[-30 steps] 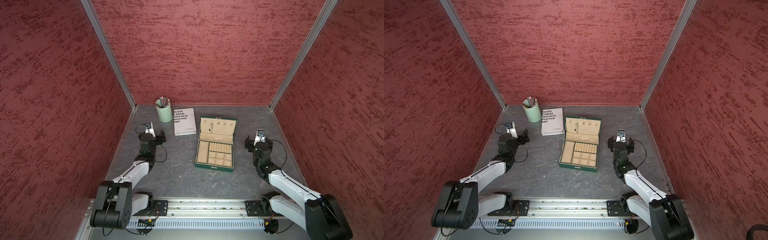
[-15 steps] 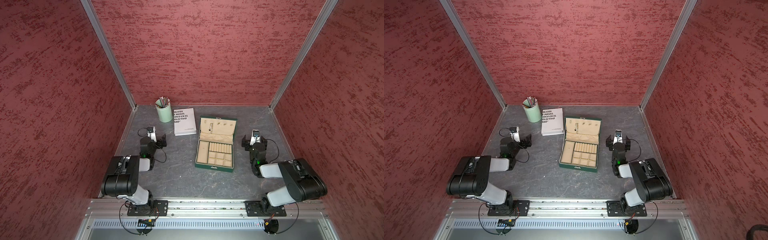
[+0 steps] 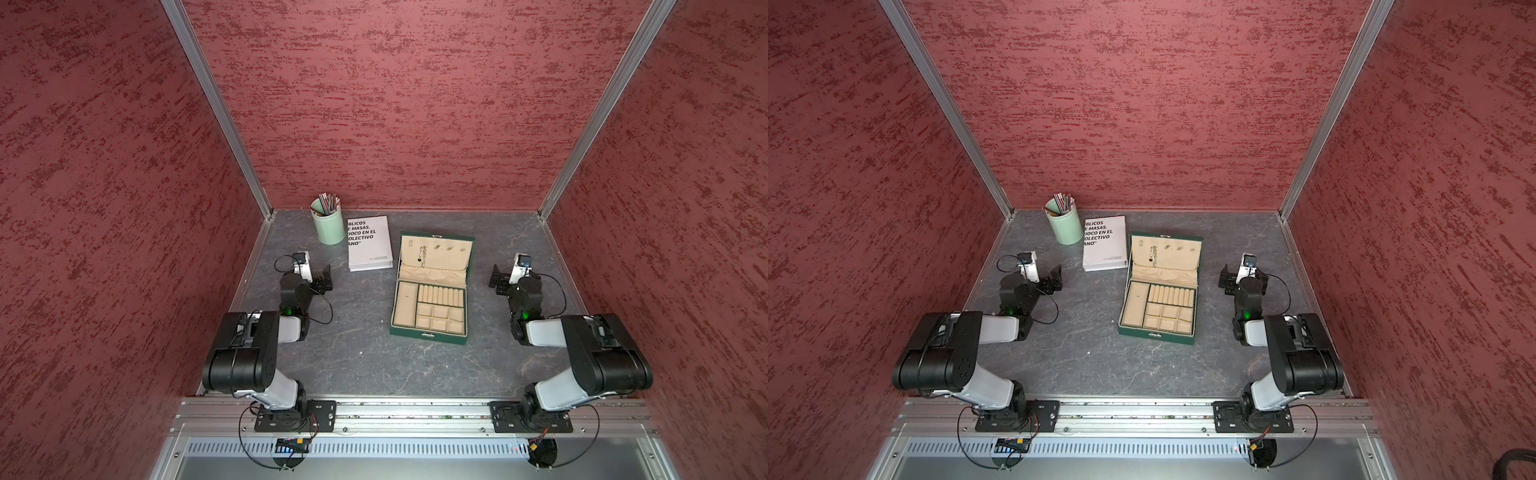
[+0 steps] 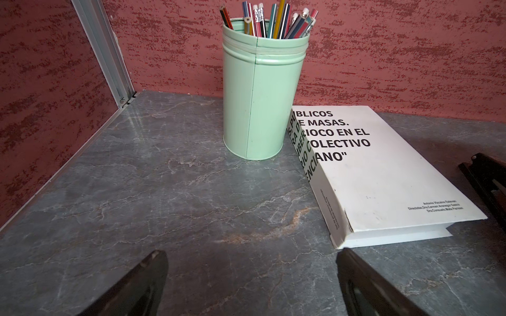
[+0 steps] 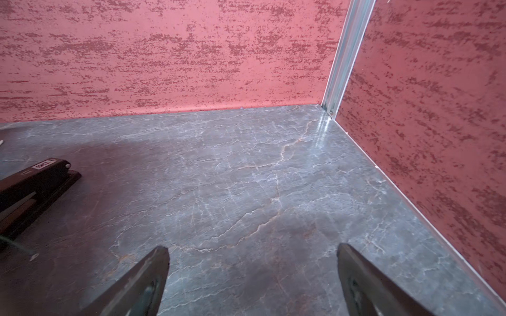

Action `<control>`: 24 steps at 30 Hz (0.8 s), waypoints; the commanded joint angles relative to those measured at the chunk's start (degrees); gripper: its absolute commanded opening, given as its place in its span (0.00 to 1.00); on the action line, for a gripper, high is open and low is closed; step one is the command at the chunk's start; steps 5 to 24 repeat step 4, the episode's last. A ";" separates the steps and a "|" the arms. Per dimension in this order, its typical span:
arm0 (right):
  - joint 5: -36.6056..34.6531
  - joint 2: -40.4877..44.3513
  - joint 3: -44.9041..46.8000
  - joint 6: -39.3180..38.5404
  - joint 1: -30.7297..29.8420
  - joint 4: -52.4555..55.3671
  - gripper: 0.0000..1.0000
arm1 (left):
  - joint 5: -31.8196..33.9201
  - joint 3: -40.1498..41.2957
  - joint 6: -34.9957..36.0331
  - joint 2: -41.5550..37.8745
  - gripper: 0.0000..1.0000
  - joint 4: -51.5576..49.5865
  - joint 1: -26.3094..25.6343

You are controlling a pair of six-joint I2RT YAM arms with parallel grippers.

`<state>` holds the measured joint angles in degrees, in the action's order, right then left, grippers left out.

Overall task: Put jewelry chain into jewelry box
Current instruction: Reset both arms

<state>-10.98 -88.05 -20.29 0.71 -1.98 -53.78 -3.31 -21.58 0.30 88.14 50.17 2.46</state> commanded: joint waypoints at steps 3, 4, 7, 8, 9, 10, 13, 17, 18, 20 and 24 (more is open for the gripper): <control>1.23 -0.09 -0.82 0.76 0.15 0.24 0.99 | 0.38 -0.15 -0.01 -0.37 1.00 0.81 -0.23; 1.24 -0.14 -0.87 0.86 0.18 0.38 0.99 | 0.49 -0.13 0.06 -0.35 1.00 0.88 -0.32; 1.24 -0.14 -0.87 0.86 0.18 0.38 0.99 | 0.49 -0.13 0.06 -0.35 1.00 0.88 -0.32; 1.24 -0.14 -0.87 0.86 0.18 0.38 0.99 | 0.49 -0.13 0.06 -0.35 1.00 0.88 -0.32; 1.24 -0.14 -0.87 0.86 0.18 0.38 0.99 | 0.49 -0.13 0.06 -0.35 1.00 0.88 -0.32; 1.24 -0.14 -0.87 0.86 0.18 0.38 0.99 | 0.49 -0.13 0.06 -0.35 1.00 0.88 -0.32; 1.24 -0.14 -0.87 0.86 0.18 0.38 0.99 | 0.49 -0.13 0.06 -0.35 1.00 0.88 -0.32; 1.24 -0.14 -0.87 0.86 0.18 0.38 0.99 | 0.49 -0.13 0.06 -0.35 1.00 0.88 -0.32; 1.24 -0.14 -0.87 0.86 0.18 0.38 0.99 | 0.49 -0.13 0.06 -0.35 1.00 0.88 -0.32; 1.24 -0.14 -0.87 0.86 0.18 0.38 0.99 | 0.49 -0.13 0.06 -0.35 1.00 0.88 -0.32; 1.24 -0.14 -0.87 0.86 0.18 0.38 0.99 | 0.49 -0.13 0.06 -0.35 1.00 0.88 -0.32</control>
